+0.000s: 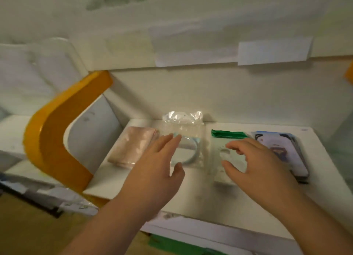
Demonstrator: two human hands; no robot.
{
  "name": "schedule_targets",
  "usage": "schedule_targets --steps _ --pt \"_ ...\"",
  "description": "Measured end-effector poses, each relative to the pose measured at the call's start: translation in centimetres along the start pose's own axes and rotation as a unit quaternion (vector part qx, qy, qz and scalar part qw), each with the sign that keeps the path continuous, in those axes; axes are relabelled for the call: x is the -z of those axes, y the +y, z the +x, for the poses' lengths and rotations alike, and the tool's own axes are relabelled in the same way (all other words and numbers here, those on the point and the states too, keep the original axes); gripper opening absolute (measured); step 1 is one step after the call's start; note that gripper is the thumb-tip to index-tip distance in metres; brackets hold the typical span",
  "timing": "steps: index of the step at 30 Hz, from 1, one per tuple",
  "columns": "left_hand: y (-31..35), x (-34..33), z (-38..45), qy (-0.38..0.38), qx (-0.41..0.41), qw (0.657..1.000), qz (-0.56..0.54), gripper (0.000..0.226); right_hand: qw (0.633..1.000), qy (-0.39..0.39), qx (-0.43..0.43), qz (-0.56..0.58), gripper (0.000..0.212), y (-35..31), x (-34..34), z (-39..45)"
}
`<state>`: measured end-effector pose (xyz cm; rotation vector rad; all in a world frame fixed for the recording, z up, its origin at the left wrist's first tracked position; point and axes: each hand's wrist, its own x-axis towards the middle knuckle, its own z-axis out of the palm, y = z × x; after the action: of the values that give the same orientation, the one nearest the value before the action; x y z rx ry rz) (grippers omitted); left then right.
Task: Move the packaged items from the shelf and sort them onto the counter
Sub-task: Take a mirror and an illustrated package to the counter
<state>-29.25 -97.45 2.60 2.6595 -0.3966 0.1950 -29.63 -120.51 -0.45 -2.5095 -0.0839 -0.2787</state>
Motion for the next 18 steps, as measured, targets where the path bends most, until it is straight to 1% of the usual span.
schedule_targets --steps 2,5,10,12,14,18 --pt "-2.1 2.2 -1.6 0.012 0.004 0.999 0.034 0.068 1.0 -0.011 0.024 -0.002 0.039 -3.0 -1.2 0.5" --pt "-5.5 5.3 -4.1 0.063 0.007 0.996 0.064 0.068 0.998 -0.015 0.063 -0.004 0.036 -7.7 -3.4 1.0" --pt "-12.9 11.2 -9.6 0.104 0.011 0.992 0.067 0.051 0.993 -0.047 0.108 0.015 0.037 -17.4 -8.1 0.3" --pt "-16.6 13.5 -11.8 0.126 0.029 0.989 0.067 0.048 0.99 -0.058 0.127 0.01 0.034 -21.4 -10.2 -0.3" --pt "-20.5 15.5 -13.6 0.139 0.056 0.986 0.078 0.05 0.987 -0.066 0.144 0.001 0.033 -25.2 -12.4 -0.8" --pt "-27.7 18.6 -16.7 0.126 0.109 0.981 0.094 0.056 0.985 -0.065 0.163 -0.004 0.037 -32.0 -16.8 -1.6"
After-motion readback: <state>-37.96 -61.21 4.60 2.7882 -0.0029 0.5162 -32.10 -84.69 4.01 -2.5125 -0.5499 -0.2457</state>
